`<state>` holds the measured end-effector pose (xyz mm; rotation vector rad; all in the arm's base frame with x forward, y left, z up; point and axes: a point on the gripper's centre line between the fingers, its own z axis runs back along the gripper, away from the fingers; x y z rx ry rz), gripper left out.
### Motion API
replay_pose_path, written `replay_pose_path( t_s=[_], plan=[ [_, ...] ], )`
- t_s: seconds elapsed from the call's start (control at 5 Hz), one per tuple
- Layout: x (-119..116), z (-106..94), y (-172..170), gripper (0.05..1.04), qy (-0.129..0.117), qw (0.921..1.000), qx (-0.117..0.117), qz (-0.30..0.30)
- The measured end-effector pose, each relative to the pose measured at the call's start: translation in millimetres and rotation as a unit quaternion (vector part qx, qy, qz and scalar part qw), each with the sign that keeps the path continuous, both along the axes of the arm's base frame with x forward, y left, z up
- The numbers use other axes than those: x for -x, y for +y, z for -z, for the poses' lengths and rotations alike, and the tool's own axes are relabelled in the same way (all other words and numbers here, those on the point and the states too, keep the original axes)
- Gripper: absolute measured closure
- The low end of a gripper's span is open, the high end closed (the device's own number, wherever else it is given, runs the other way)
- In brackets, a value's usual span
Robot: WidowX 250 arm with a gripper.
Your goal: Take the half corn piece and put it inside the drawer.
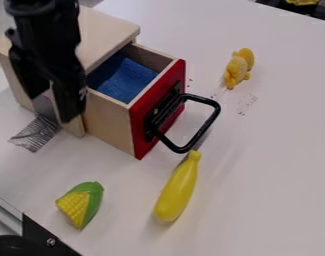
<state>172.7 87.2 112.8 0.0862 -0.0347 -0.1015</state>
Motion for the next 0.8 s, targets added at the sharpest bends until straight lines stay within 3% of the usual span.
replay_pose_path(
  t_s=[0.2,0.4,0.8],
  plan=[
    [16.8,24.2,-0.2,0.083,0.023,0.9995,-0.014,0.016],
    [28.9,44.8,-1.4,0.083,0.055,0.9978,-0.013,0.034],
    [45.6,70.6,-12.6,0.083,0.092,0.9941,0.013,0.055]
  ],
)
